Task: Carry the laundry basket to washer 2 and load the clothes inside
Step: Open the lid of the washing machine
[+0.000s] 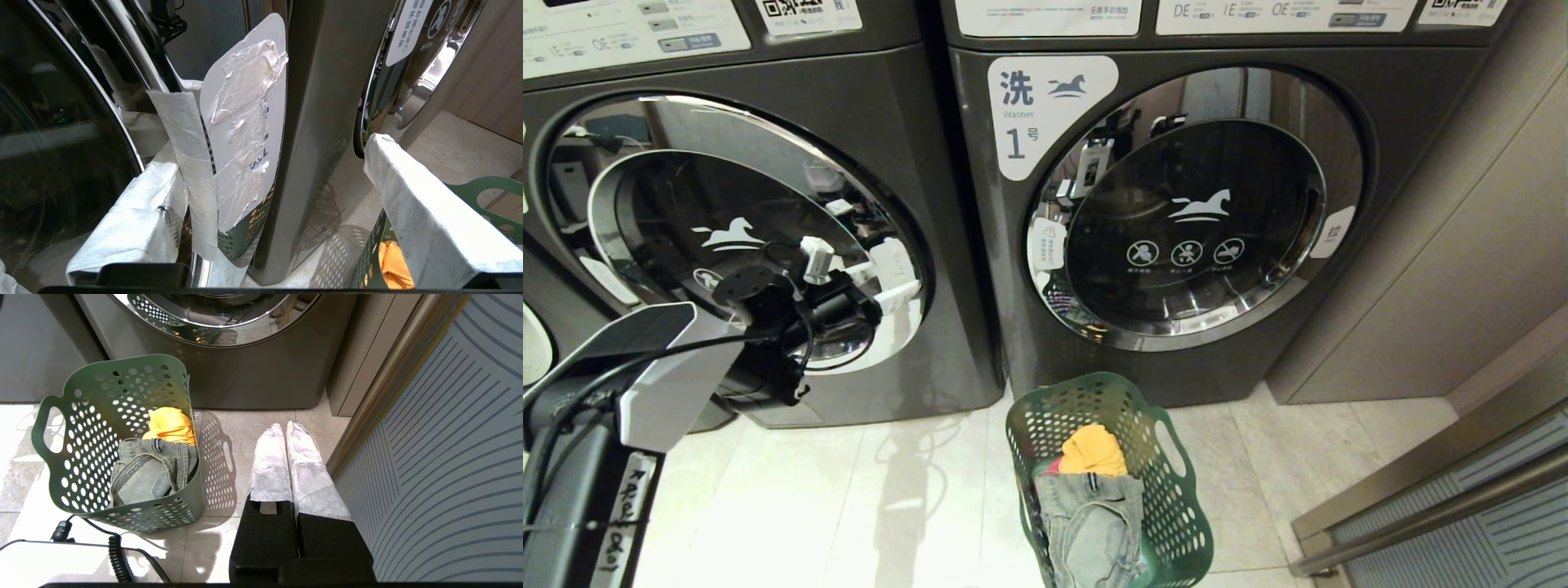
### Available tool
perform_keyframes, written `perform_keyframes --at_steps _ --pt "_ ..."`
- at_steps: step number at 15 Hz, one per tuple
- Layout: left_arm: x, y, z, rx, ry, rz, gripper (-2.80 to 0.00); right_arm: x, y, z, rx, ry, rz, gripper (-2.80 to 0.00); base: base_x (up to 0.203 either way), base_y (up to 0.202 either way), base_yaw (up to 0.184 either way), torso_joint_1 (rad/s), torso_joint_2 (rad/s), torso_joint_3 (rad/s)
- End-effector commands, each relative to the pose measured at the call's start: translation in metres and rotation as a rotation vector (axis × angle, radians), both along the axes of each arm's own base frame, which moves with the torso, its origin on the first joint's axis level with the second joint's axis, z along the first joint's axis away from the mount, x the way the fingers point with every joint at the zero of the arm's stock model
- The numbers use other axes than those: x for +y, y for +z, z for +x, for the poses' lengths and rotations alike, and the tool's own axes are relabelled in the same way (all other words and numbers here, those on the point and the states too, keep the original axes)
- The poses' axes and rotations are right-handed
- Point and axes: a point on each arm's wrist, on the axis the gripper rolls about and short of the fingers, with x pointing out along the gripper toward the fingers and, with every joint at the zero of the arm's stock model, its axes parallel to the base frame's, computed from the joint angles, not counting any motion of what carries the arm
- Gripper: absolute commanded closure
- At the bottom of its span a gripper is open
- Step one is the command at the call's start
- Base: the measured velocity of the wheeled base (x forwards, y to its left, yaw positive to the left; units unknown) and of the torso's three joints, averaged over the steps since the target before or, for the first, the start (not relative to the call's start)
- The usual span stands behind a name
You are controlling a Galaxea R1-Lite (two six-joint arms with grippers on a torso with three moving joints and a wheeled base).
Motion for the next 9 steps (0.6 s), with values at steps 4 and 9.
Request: perform_keyframes --at_steps 4,9 --pt "0.024 0.012 -0.009 -0.001 0.046 -0.001 -2.8 0.0 0.0 0.0 0.001 0.0 -0.001 0.0 0.0 0.0 0.0 0.0 0.0 0.0" --pt "0.067 0.014 -0.014 0.005 0.141 -0.001 -2.8 0.0 0.0 0.0 0.001 0.002 -0.001 0.0 0.0 0.0 0.0 0.0 0.0 0.0"
